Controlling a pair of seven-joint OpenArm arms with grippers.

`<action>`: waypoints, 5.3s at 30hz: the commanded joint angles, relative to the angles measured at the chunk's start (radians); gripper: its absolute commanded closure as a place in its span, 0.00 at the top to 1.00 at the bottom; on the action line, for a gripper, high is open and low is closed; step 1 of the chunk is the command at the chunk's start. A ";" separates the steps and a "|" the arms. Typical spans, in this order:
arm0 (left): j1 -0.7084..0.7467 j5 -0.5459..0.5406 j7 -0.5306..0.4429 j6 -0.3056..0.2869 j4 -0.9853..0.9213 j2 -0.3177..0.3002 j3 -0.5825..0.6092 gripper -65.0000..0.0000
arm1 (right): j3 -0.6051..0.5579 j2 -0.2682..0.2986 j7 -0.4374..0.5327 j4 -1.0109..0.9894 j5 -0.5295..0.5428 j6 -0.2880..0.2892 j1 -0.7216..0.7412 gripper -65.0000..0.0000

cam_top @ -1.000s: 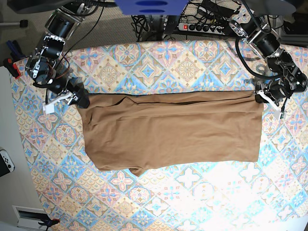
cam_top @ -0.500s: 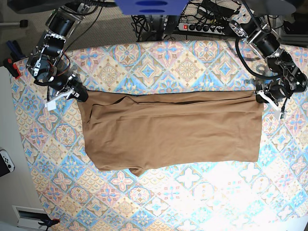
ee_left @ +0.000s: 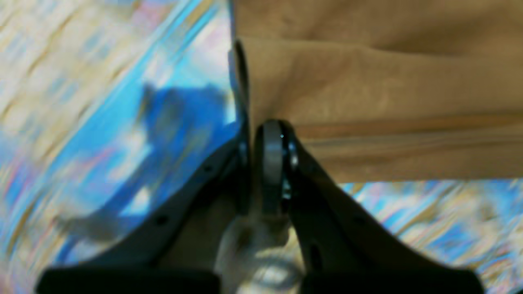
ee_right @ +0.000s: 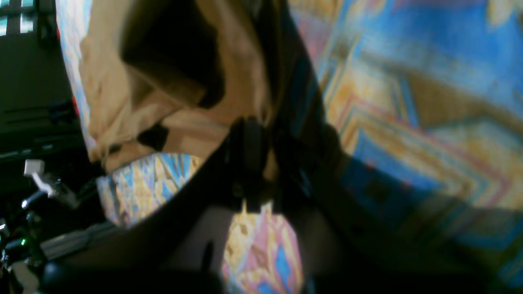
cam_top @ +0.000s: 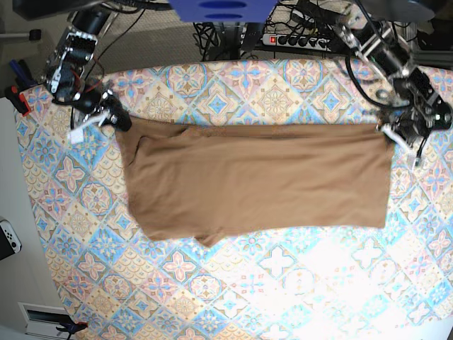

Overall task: Layout the t-shirt on the table in an organized manner, then fold the t-shirt properly
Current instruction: 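Hold the folded edge with both grippers and pull it taut, then drag the folded shirt toward the robot with both grippers, then release the edge and move both grippers to the shirt's opposite corners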

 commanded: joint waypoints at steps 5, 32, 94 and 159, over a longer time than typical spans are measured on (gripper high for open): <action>0.063 -0.008 -0.006 0.002 0.168 0.026 0.000 0.00 | -0.091 0.012 -0.020 0.046 -0.033 -0.018 -0.036 0.00; 0.241 0.001 -0.006 0.002 0.263 -0.022 0.005 0.00 | -0.005 0.010 -0.035 0.303 -0.030 -0.018 -0.223 0.00; 0.304 0.141 -0.006 0.002 0.464 0.061 0.089 0.37 | 0.103 0.010 -0.092 0.405 -0.030 -0.018 -0.220 0.46; -0.052 0.342 -0.008 0.002 0.514 0.222 0.155 0.37 | -0.474 0.217 0.246 -0.422 -0.462 0.058 0.596 0.46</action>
